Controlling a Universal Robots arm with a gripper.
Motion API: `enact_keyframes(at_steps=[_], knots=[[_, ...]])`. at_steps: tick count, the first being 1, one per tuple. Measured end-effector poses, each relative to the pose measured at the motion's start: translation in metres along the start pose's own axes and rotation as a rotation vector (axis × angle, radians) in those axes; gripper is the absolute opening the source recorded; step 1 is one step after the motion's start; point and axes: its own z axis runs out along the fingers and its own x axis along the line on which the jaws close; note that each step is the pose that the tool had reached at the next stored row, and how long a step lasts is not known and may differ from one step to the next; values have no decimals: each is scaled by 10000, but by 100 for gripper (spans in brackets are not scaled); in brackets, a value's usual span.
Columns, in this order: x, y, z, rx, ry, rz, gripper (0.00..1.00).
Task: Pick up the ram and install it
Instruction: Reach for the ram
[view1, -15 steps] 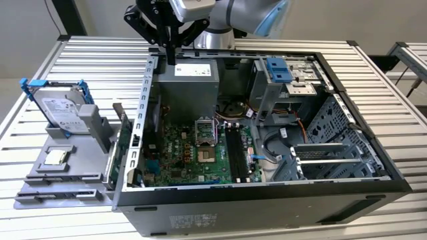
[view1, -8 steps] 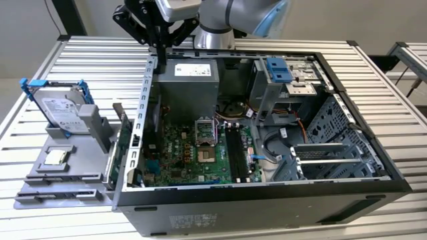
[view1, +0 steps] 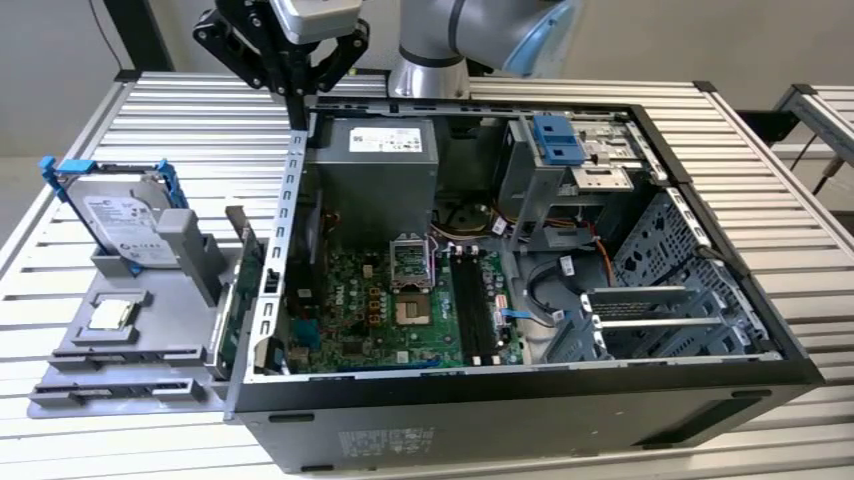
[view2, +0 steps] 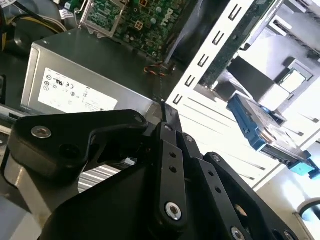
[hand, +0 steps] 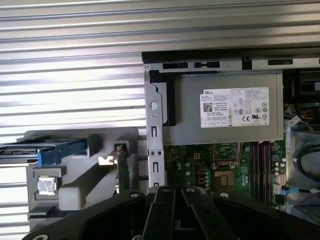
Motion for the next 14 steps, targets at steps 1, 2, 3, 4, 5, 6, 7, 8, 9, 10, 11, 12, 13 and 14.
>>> enact_keyframes(at_steps=[1, 2, 3, 4, 5, 6, 7, 8, 9, 10, 11, 12, 13, 14], knots=[[26, -2, 0, -3, 0, 0, 0], [52, -4, -1, -6, 0, 0, 0], [77, -5, -1, -8, 2, 1, 0], [102, -7, -1, -11, 1, 1, 0], [125, -9, -2, -12, 1, 2, 0], [147, -10, -1, -15, 1, 1, 0], [167, -12, -2, -17, 1, 1, 0], [186, -13, -2, -19, 2, 1, 0], [203, -14, -2, -21, 1, 1, 0], [221, -16, -2, -24, 1, 1, 0], [240, -17, -2, -25, 2, 1, 0], [261, -18, -2, -27, 2, 1, 0], [280, -20, -3, -27, 2, 1, 0], [300, -21, -3, -28, 2, 1, 0]])
